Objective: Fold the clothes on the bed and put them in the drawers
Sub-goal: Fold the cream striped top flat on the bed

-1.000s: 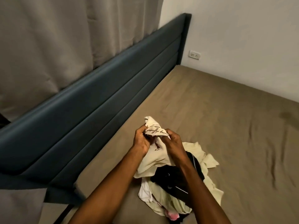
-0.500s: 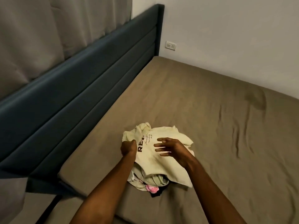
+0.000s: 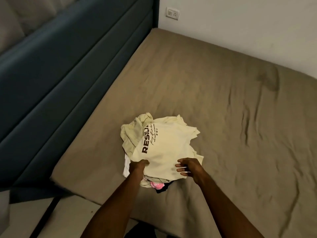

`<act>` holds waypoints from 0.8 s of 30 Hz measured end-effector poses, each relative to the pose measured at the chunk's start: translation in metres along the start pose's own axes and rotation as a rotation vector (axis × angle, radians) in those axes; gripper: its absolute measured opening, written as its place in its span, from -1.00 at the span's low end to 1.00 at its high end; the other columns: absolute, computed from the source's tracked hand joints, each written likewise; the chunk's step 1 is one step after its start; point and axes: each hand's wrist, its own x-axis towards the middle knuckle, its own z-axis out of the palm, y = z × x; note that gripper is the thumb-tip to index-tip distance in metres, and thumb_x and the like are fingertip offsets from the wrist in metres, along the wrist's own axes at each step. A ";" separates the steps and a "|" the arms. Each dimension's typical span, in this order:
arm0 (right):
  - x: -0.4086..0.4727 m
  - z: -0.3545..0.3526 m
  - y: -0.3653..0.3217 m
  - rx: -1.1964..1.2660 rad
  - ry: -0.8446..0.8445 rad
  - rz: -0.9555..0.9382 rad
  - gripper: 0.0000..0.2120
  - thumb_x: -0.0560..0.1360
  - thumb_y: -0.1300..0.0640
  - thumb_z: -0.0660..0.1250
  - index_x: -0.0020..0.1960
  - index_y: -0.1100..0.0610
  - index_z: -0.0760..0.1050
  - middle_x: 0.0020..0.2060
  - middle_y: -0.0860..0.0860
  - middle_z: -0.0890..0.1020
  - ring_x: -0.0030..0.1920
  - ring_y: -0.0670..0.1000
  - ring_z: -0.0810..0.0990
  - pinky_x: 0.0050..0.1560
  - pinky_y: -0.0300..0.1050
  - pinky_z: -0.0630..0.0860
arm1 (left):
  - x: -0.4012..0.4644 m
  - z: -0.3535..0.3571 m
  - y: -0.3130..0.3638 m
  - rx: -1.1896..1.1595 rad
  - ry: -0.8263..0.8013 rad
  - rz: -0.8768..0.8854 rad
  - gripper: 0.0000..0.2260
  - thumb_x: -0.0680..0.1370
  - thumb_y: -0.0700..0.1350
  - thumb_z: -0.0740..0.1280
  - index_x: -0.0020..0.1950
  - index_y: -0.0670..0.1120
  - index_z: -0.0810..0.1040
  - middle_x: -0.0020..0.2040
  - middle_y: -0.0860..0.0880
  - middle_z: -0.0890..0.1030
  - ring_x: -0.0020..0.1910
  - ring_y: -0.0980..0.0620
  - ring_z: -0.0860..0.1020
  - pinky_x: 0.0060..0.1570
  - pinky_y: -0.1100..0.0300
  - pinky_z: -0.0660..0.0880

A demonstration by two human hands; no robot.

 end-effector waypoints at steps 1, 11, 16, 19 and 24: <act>0.004 0.002 0.000 0.001 0.002 0.007 -0.78 0.60 0.19 0.26 0.16 0.22 0.61 -0.06 0.13 0.77 -0.14 0.10 0.71 -0.14 -0.11 0.60 | -0.002 0.001 0.001 -0.043 -0.026 0.002 -0.59 0.22 -0.15 0.63 -0.03 -0.18 0.55 -0.11 -0.10 0.63 -0.06 -0.15 0.62 -0.01 -0.02 0.63; 0.026 0.028 0.011 -0.332 0.029 -0.134 -0.65 0.36 0.27 0.59 0.11 0.20 0.60 -0.09 0.08 0.67 -0.17 -0.02 0.59 -0.15 -0.10 0.53 | -0.008 0.032 0.026 -0.173 -0.241 -0.058 -0.76 0.45 -0.22 0.46 0.09 -0.22 0.61 -0.09 -0.18 0.68 -0.21 -0.16 0.59 -0.24 0.13 0.52; 0.045 0.053 0.030 -0.695 0.052 -0.310 0.06 -0.04 -0.27 0.62 0.36 0.14 0.44 0.14 0.02 0.57 0.13 0.06 0.54 0.12 0.01 0.53 | -0.041 0.051 0.060 -0.427 -0.518 -0.081 -0.92 0.57 -0.27 0.35 0.04 -0.20 0.59 -0.14 -0.16 0.72 -0.10 -0.13 0.66 -0.01 -0.03 0.61; 0.055 0.051 0.041 -0.609 0.249 -0.459 -0.32 0.26 -0.31 0.39 0.22 0.10 0.56 0.03 0.03 0.67 0.07 0.09 0.62 0.03 0.08 0.54 | -0.058 0.059 0.081 -0.525 -0.570 -0.060 -0.94 0.57 -0.32 0.33 0.00 -0.21 0.57 -0.17 -0.15 0.71 -0.15 -0.11 0.66 -0.19 0.01 0.67; 0.017 0.024 0.022 -0.694 0.411 -0.434 -0.45 0.53 -0.16 0.01 0.14 0.19 0.60 0.05 0.18 0.67 0.11 0.29 0.61 0.05 0.08 0.47 | -0.095 0.069 0.107 -0.605 -0.656 -0.017 -0.91 0.57 -0.36 0.31 -0.01 -0.22 0.58 -0.19 -0.17 0.72 -0.11 -0.12 0.65 -0.25 0.01 0.68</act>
